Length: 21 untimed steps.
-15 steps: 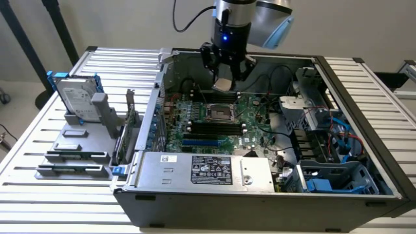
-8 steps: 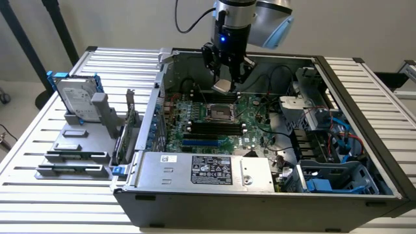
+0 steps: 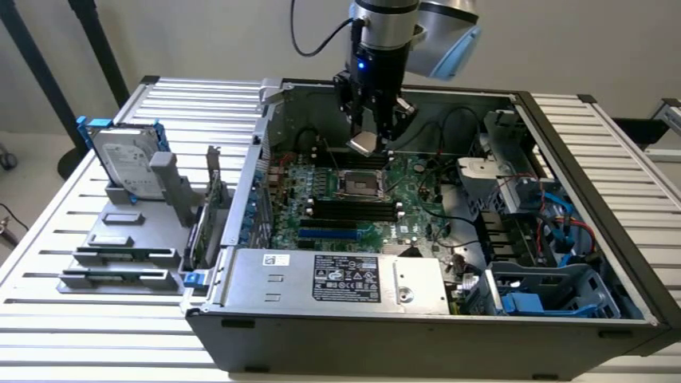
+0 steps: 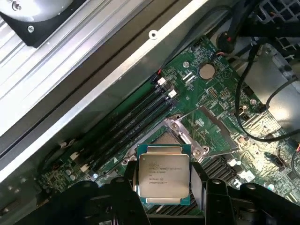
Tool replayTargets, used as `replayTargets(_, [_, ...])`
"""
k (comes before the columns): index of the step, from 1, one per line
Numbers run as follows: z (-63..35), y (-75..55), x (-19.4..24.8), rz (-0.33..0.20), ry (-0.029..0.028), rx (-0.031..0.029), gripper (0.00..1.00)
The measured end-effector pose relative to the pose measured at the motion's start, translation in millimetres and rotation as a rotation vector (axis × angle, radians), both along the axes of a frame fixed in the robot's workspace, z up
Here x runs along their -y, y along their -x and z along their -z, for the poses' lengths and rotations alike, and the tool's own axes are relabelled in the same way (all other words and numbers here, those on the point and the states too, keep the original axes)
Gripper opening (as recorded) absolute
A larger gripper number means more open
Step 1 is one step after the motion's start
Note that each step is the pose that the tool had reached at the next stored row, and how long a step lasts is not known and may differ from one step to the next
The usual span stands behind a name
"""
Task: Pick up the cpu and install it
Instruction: 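Place the cpu into insertion slot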
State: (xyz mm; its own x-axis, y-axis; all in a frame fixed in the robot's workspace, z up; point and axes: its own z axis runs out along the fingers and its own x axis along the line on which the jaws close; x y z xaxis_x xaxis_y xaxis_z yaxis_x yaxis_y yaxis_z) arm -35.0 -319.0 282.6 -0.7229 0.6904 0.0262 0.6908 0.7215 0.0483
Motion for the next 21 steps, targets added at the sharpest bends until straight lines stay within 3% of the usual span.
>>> replayTargets(21, [9.2, 0.0, 0.0, 0.381, 0.0000, 0.0000, 0.55])
